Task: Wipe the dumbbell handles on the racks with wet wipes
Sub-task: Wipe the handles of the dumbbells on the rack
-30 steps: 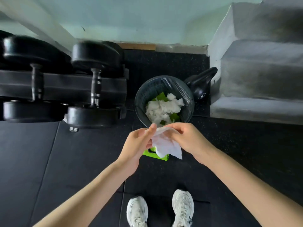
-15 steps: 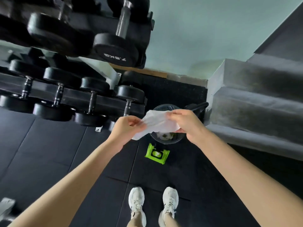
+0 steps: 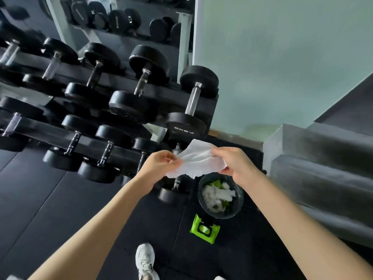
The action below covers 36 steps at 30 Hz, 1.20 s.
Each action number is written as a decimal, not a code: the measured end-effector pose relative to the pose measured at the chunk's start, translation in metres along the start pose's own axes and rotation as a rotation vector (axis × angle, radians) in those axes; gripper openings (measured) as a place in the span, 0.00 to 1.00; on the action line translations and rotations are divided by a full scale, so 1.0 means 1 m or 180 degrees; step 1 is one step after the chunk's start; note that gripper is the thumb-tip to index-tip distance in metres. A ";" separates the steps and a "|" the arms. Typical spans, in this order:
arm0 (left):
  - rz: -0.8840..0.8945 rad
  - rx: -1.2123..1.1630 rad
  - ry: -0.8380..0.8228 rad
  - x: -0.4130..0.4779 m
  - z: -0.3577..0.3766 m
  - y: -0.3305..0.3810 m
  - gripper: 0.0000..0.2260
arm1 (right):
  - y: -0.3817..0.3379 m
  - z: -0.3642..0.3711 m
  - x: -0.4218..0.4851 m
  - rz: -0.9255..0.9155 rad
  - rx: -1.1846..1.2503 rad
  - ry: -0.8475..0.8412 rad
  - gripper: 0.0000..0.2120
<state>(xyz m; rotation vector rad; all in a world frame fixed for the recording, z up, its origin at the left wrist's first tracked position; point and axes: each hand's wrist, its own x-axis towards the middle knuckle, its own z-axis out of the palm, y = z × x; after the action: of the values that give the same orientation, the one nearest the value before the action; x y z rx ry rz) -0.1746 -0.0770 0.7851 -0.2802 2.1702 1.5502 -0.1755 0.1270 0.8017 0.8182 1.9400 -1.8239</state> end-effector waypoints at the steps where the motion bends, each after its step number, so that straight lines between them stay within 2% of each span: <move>1: 0.0050 0.0009 0.0045 0.005 -0.012 0.006 0.04 | -0.006 0.009 0.000 -0.0091 0.0026 0.0094 0.02; 6: 0.0317 0.0116 0.0290 0.033 -0.059 0.033 0.05 | -0.024 0.063 0.002 -0.0961 -0.0349 0.0765 0.13; 8: 0.0446 0.0182 0.0251 0.046 -0.071 0.045 0.05 | -0.032 0.086 0.003 -0.1153 -0.0417 0.0839 0.13; 10: 0.0580 0.0202 0.0151 0.059 -0.080 0.059 0.04 | -0.042 0.105 0.005 -0.1207 -0.0422 0.0685 0.12; 12: 0.0669 0.0210 -0.0024 0.072 -0.084 0.075 0.04 | -0.052 0.118 0.010 -0.1290 -0.0457 0.0427 0.13; 14: 0.0702 0.0358 -0.0227 0.085 -0.085 0.089 0.05 | -0.061 0.125 0.017 -0.1432 -0.0552 0.0385 0.13; 16: 0.0707 0.0488 -0.0434 0.097 -0.086 0.103 0.02 | -0.069 0.127 0.029 -0.1483 -0.0495 0.0645 0.10; 18: 0.0709 0.0558 -0.0681 0.109 -0.085 0.116 0.05 | -0.073 0.124 0.044 -0.1486 -0.0228 0.0915 0.07; 22: 0.0509 0.0447 -0.1263 0.129 -0.083 0.140 0.06 | -0.083 0.108 0.074 -0.1455 -0.0137 0.1056 0.08; 24: 0.0420 0.0140 -0.1175 0.144 -0.085 0.145 0.05 | -0.092 0.097 0.089 -0.1397 -0.0065 0.1082 0.05; 26: 0.0510 0.0091 -0.0644 0.170 -0.092 0.144 0.04 | -0.100 0.082 0.106 -0.1401 -0.0063 0.1332 0.06; 28: 0.0737 0.0341 -0.0078 0.202 -0.098 0.143 0.03 | -0.106 0.069 0.127 -0.1527 -0.0491 0.1693 0.07; 30: 0.0947 0.0646 0.0115 0.233 -0.099 0.147 0.04 | -0.109 0.066 0.153 -0.1716 -0.1090 0.1831 0.07; 33: 0.1396 0.1271 -0.0122 0.277 -0.089 0.158 0.12 | -0.111 0.076 0.194 -0.1706 -0.1805 0.1504 0.09; 36: 0.1529 0.1577 -0.0560 0.305 -0.076 0.164 0.15 | -0.106 0.086 0.218 -0.1729 -0.2339 0.1110 0.10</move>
<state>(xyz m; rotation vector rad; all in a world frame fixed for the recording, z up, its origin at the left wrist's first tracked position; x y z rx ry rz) -0.5283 -0.0618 0.7988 0.5493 2.4934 1.1307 -0.4205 0.0788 0.7410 0.3888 2.9927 -1.0363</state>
